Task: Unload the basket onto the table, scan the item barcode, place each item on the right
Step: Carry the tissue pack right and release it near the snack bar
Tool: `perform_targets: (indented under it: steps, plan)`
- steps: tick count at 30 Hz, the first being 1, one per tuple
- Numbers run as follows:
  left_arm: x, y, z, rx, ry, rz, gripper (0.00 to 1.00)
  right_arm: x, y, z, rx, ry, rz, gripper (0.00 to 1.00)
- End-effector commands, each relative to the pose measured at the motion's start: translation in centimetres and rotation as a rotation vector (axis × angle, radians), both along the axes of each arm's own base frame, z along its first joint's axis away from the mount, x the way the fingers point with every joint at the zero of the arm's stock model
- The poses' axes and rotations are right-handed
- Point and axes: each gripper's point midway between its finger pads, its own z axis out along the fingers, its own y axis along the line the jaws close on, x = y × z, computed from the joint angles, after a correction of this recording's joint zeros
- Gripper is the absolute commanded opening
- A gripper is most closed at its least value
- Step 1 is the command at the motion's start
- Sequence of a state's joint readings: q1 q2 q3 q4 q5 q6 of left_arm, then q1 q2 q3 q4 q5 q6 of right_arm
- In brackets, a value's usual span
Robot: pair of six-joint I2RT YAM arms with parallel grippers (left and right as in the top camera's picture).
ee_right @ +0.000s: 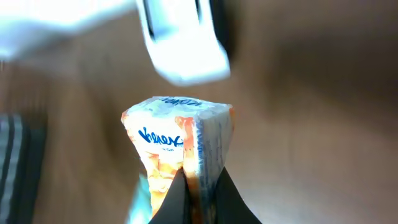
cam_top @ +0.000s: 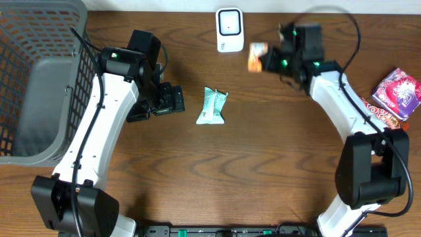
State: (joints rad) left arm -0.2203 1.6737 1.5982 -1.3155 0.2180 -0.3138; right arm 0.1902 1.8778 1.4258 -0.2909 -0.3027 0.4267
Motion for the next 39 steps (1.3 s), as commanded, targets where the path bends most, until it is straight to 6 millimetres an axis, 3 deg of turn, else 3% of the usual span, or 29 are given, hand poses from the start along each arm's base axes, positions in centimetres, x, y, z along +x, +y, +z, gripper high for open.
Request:
perform_targets:
  steps: [1, 5, 9, 12, 18, 21, 28, 30, 32, 35, 39]
  plan:
    - [0.0, 0.3, -0.1, 0.011, 0.002, -0.004, 0.98, 2.3, -1.6, 2.7, -0.24, -0.166, -0.249, 0.01]
    - [0.0, 0.3, -0.1, 0.011, 0.002, -0.005, 0.98, 3.8, -1.1, 4.0, -0.53, -0.353, -0.323, 0.01]
    - [0.0, 0.3, -0.1, 0.011, 0.002, -0.005, 0.98, 5.3, 0.4, 1.7, -0.702, -0.427, -0.314, 0.01]
    - [0.0, 0.3, -0.1, 0.011, 0.002, -0.005, 0.98, 6.7, 2.0, 0.3, -0.709, -0.417, -0.291, 0.01]
    - [0.0, 0.3, -0.1, 0.011, 0.002, -0.004, 0.98, 10.2, 4.1, 2.9, -0.682, -0.449, -0.296, 0.01]
    - [0.0, 0.3, -0.1, 0.011, 0.002, -0.004, 0.98, 11.5, 5.1, 3.3, -0.658, -0.443, -0.256, 0.01]
    - [0.0, 0.3, -0.1, 0.011, 0.002, -0.004, 0.98, 11.8, 5.7, 1.2, -0.663, -0.375, -0.196, 0.01]
    - [0.0, 0.3, -0.1, 0.011, 0.002, -0.005, 0.98, 11.7, 4.2, 1.5, -0.712, -0.366, -0.255, 0.01]
    - [0.0, 0.3, -0.1, 0.011, 0.002, -0.005, 0.98, 11.3, 1.3, 2.7, -0.804, -0.351, -0.378, 0.01]
    - [0.0, 0.3, -0.1, 0.011, 0.002, -0.004, 0.98, 9.8, -4.3, 4.7, -0.949, -0.297, -0.559, 0.01]
    - [0.0, 0.3, -0.1, 0.011, 0.002, -0.004, 0.98, 7.4, -12.7, 4.8, -1.11, -0.117, -0.634, 0.01]
